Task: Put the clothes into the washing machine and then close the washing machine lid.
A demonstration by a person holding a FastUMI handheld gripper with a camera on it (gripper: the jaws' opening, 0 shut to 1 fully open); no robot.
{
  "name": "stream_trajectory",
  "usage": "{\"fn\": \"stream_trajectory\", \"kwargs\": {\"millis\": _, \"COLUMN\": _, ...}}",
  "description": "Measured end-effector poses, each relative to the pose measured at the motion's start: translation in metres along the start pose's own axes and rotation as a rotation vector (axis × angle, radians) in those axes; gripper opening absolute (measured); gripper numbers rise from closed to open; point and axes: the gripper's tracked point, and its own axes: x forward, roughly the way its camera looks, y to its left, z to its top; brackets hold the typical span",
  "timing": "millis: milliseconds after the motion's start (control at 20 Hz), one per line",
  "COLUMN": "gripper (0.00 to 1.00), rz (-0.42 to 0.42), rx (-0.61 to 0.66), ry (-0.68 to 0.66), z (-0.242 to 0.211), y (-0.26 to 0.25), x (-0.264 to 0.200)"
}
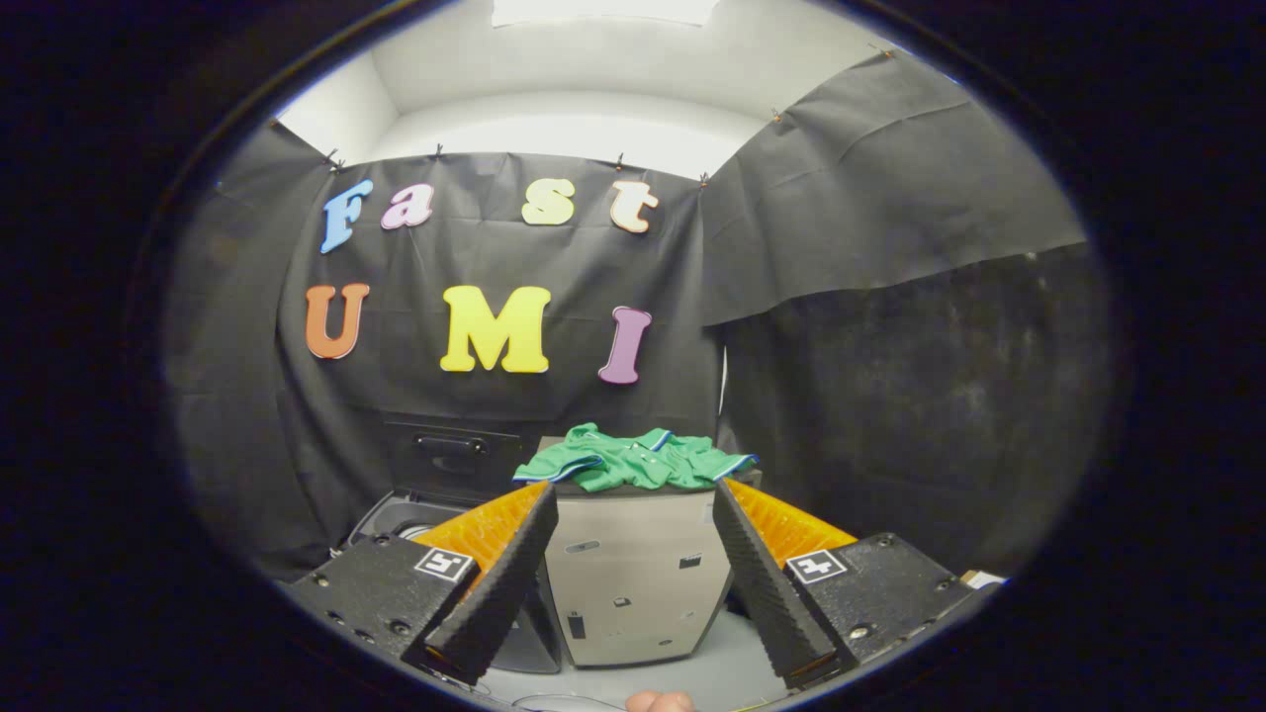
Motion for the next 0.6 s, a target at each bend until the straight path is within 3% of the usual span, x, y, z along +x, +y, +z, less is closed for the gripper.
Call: {"fn": "stream_trajectory", "kwargs": {"millis": 600, "gripper": 1.0, "rz": 0.007, "rx": -0.016, "ry": -0.02, "z": 0.0085, "y": 0.0056, "x": 0.0028}}
